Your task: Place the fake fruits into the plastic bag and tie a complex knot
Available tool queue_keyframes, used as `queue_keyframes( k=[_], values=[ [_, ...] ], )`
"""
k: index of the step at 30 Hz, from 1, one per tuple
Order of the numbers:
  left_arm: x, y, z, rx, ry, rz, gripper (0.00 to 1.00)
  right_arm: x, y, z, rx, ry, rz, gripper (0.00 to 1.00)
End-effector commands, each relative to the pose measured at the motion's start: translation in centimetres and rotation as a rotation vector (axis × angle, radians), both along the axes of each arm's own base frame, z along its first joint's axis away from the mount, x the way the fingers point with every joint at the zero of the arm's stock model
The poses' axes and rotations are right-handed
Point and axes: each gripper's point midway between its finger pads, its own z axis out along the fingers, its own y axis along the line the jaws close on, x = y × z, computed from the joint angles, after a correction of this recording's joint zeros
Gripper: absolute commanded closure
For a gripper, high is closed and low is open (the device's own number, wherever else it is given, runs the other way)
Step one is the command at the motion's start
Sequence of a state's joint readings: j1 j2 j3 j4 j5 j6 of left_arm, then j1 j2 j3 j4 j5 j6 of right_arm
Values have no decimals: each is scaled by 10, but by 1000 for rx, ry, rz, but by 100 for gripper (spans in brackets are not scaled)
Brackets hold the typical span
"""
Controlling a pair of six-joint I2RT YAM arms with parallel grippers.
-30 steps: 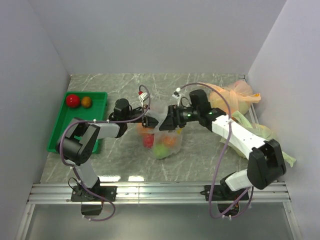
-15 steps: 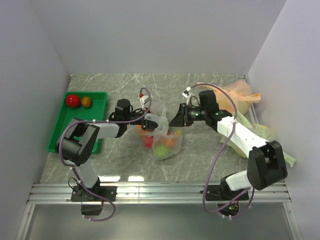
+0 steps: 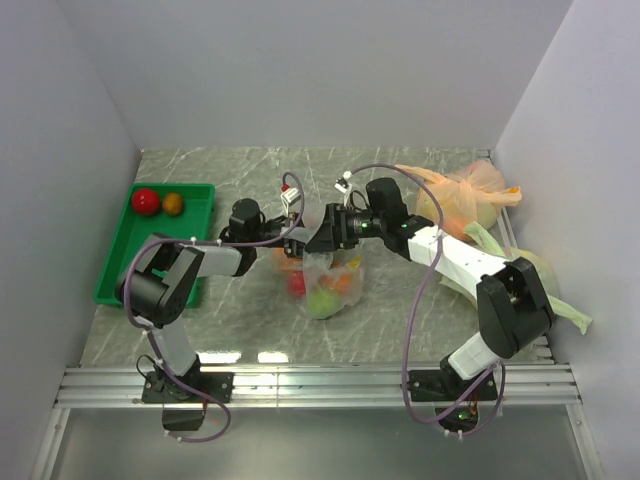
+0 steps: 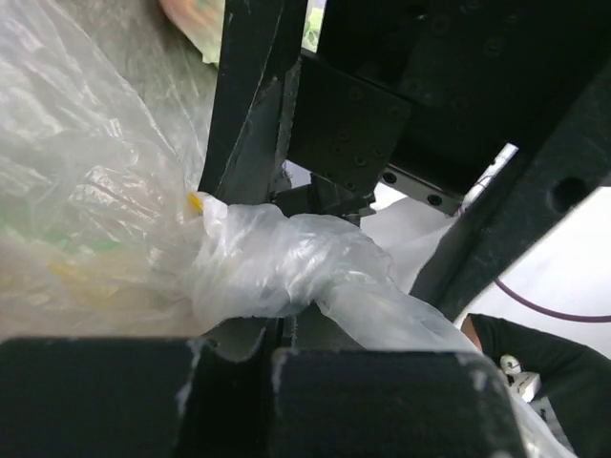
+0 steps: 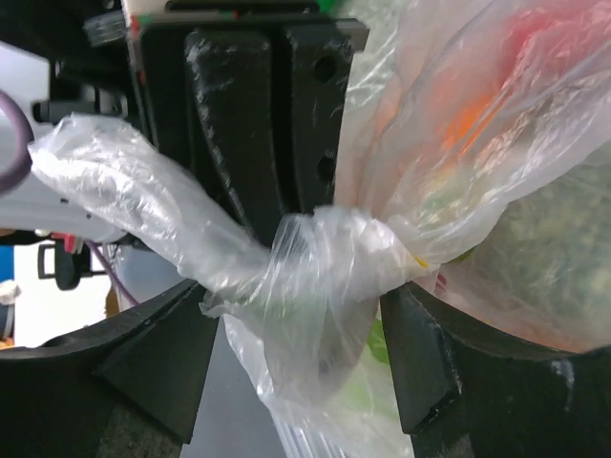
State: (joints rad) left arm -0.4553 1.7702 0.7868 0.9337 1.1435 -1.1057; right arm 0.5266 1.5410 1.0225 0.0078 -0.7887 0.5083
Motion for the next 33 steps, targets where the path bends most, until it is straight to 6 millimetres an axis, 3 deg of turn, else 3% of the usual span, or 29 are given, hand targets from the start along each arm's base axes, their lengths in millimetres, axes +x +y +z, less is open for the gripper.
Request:
queue_keyframes(
  k=[1,7,11,17,20,21,25,26,27,28,30,31,33],
  values=[
    [-15,-7,15,-60,-64,-65,100,20,17,34,42,-135,-31,27],
    [4,-4,9,-23,-78,43,100,6,6,35,-11,-140,-17,27],
    [11,2,1,3,-57,60,99,-6,-19,29,-82,-129,24,22],
    [11,5,-3,23,-75,58,99,-24,-47,26,-75,-76,67,26],
    [11,4,-3,22,-67,57,99,-34,-45,22,-53,-47,104,27],
    [12,4,-3,23,-68,57,100,-36,-43,21,-37,-38,116,33],
    [10,1,-6,28,-61,44,100,-28,-24,24,8,-29,126,39],
    [11,0,-5,28,-60,42,100,-27,-18,16,-7,7,135,40],
    [11,0,-6,28,-58,42,99,-24,-11,22,1,-4,150,41],
    [11,-1,-7,32,-52,41,100,-26,-5,21,10,25,170,54],
    [13,-1,-6,34,-57,45,100,-19,2,31,41,-6,158,68],
    [13,-2,-7,35,-56,46,100,-18,5,37,50,-23,157,81],
    [13,-3,-9,33,-40,50,100,-13,11,47,71,-57,152,94]
  ],
)
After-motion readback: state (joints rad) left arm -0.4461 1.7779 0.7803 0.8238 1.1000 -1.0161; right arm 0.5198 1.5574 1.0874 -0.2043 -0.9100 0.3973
